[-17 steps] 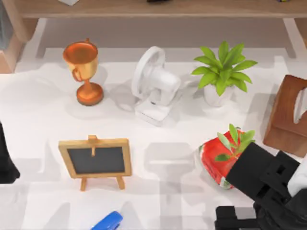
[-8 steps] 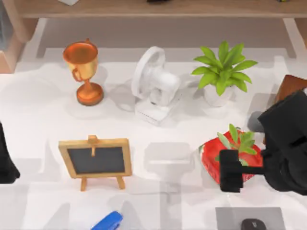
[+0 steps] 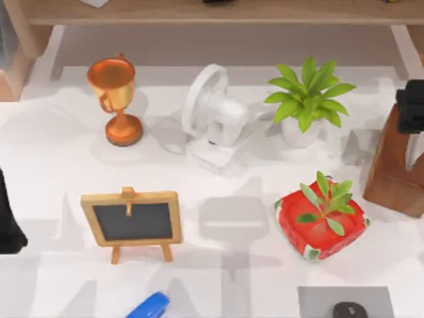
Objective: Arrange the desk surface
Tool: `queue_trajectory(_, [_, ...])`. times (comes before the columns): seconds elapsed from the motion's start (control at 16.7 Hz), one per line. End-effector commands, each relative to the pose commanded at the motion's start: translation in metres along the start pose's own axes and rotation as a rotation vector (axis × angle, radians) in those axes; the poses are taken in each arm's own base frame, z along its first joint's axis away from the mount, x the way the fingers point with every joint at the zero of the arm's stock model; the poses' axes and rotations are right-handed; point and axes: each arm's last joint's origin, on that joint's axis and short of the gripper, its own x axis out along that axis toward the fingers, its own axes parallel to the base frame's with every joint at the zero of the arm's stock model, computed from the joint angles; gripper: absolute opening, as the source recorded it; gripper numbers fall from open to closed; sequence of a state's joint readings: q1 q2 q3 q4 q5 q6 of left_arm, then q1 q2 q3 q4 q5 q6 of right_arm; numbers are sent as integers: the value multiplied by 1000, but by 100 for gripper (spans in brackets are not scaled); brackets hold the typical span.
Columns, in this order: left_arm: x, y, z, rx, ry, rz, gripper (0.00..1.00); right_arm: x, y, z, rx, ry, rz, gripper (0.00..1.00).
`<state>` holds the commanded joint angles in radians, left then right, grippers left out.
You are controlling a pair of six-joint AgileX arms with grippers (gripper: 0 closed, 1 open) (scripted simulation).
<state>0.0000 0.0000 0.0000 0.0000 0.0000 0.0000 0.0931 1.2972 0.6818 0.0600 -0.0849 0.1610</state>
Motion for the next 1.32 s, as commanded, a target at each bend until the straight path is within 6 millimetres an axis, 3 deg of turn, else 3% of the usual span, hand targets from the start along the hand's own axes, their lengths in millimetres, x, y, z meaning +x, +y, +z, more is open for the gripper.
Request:
queue_trajectory(0.12, [0,0,0,0,0,0,100,2,-48,4,-83,-125,-119,100])
queue_trajectory(0.3, [0,0,0,0,0,0,100,-10,-114,-2,-266,-262,-343,100])
queue_trajectory(0.54, [0,0,0,0,0,0,100,-30,-165,-23,-615,-329,-605,100])
queue_trajectory(0.72, [0,0,0,0,0,0,100,-30,-177,-49,-892,-292,-701,100])
queue_trajectory(1.02, [0,0,0,0,0,0,100,-13,-173,-77,-1298,-227,-771,100])
queue_trajectory(1.32, [0,0,0,0,0,0,100,3,-172,-100,-1521,-143,-810,100])
